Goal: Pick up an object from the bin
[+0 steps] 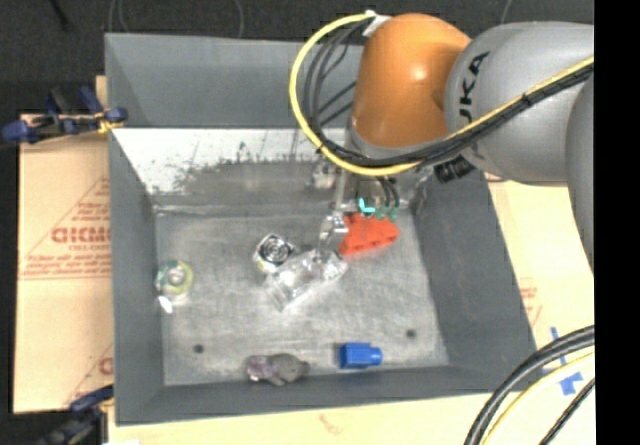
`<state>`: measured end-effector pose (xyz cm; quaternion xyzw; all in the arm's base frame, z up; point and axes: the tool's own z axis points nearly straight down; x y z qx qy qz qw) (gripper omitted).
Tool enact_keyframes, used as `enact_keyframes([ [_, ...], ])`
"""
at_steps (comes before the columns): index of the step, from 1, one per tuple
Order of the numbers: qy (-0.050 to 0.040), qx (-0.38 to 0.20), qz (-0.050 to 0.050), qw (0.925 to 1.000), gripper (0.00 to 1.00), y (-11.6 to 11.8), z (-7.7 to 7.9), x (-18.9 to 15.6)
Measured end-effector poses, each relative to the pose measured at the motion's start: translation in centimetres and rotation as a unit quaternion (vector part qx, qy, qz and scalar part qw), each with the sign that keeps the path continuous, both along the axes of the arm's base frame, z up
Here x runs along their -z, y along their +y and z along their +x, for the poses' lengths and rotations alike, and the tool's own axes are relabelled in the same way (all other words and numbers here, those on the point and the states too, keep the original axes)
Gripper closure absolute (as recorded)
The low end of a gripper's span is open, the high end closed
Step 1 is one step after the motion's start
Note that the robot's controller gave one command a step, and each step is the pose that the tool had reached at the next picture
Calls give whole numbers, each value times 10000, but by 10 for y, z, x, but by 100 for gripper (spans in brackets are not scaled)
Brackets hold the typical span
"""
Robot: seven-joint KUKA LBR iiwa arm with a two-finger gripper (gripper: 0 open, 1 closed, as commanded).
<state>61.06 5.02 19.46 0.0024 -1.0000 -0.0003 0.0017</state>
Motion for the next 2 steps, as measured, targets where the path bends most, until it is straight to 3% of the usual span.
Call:
enact_keyframes([
  [1, -86, 561, 0, 9984, 0, 0, -2, 82],
  [2, -60, -626, 0, 9980, 0, 24, 4, 89],
])
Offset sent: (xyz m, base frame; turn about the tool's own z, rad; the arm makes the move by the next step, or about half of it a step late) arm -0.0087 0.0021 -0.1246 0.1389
